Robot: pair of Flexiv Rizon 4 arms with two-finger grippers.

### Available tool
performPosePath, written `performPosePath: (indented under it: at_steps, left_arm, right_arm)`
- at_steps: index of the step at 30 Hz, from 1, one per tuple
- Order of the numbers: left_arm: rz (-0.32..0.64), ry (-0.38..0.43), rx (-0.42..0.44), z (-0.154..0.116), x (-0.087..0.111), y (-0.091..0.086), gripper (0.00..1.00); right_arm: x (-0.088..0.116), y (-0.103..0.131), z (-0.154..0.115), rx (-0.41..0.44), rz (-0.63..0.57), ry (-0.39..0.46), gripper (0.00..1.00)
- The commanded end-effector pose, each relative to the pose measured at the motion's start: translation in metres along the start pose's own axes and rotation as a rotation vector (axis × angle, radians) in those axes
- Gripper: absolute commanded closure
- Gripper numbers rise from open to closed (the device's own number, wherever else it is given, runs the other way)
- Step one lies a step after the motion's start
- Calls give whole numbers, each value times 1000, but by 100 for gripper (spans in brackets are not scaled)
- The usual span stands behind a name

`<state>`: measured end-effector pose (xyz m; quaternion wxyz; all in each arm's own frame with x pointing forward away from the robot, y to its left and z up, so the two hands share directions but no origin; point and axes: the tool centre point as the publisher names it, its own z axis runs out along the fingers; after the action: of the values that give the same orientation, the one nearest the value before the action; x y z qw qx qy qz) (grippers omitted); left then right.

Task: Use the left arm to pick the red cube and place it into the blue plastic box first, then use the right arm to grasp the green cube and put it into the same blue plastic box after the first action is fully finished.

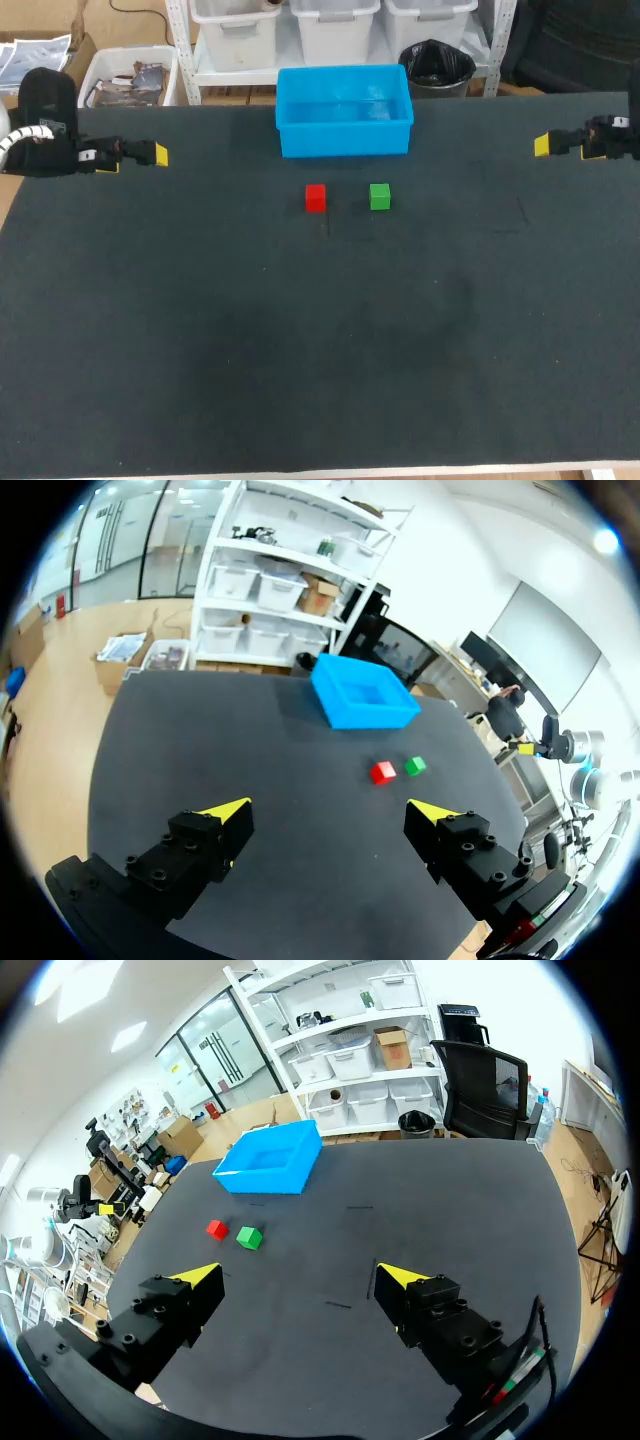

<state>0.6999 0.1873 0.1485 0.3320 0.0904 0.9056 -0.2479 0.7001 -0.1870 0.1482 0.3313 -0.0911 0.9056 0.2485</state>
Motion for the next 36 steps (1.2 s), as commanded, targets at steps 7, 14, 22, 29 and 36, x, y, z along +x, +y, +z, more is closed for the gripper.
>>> performPosePath:
  at_steps: [7,14,22,29,36]
  left_arm:
    - [-2,4,-6,0,-1,-2,0]
    - [-2,4,-6,0,-1,-2,0]
    - [1,49,-65,11,2,-11,0]
    - [-16,125,-164,27,3,-20,0]
    - [15,168,-298,42,2,-41,0]
  right_arm:
    - [0,1,0,3,1,1,0]
    - [0,1,0,3,1,1,0]
    - [0,1,0,3,1,1,0]
    - [0,1,0,3,1,1,0]
    - [0,1,0,3,1,1,0]
